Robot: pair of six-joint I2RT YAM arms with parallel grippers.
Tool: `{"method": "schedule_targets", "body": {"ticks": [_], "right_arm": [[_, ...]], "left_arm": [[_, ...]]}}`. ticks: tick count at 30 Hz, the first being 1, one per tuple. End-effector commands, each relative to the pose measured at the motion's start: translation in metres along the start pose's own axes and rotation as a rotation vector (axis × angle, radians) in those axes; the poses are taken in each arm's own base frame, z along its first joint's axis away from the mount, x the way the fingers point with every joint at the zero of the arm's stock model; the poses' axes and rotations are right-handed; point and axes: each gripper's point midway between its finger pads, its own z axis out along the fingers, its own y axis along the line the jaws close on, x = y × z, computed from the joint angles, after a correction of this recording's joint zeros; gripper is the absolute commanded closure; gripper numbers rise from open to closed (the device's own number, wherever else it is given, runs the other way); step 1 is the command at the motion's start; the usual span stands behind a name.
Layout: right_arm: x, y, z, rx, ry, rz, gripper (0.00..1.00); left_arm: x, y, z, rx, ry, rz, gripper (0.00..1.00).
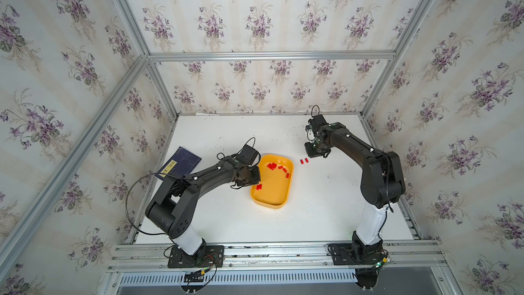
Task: Take the screw protection sleeves out of the storage box
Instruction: Place the screw protection sleeve at the center of the board.
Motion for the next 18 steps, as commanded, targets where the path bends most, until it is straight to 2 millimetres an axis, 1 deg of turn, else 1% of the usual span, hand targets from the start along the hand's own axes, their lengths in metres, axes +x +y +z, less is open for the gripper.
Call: {"method": "schedule_targets", "body": {"ticks": [1,5,9,14,18], "right_arm": [[-0.006,-0.007,0.011,0.012,-0.01,-0.011,0.8],[-0.006,-0.018,0.025,0.032,0.015,-0.015,0.8],[-0.009,-0.017,0.036,0.013,0.023,-0.033,0.8],[-0.008,-0.024,0.051,0.009,0.043,-0.026,0.8],[-0.007,-0.024,0.06,0.005,0.054,-0.028,0.8]], "left_arm": [[0.0,0.002,0.0,-0.017,0.007,0.011,0.71],[0.0,0.002,-0.001,-0.02,0.007,0.01,0.7],[-0.002,0.001,-0.002,-0.018,0.008,0.01,0.7],[-0.003,-0.001,-0.002,-0.014,0.008,0.008,0.7],[-0.004,0.0,-0.002,-0.021,0.007,0.009,0.7]]}}
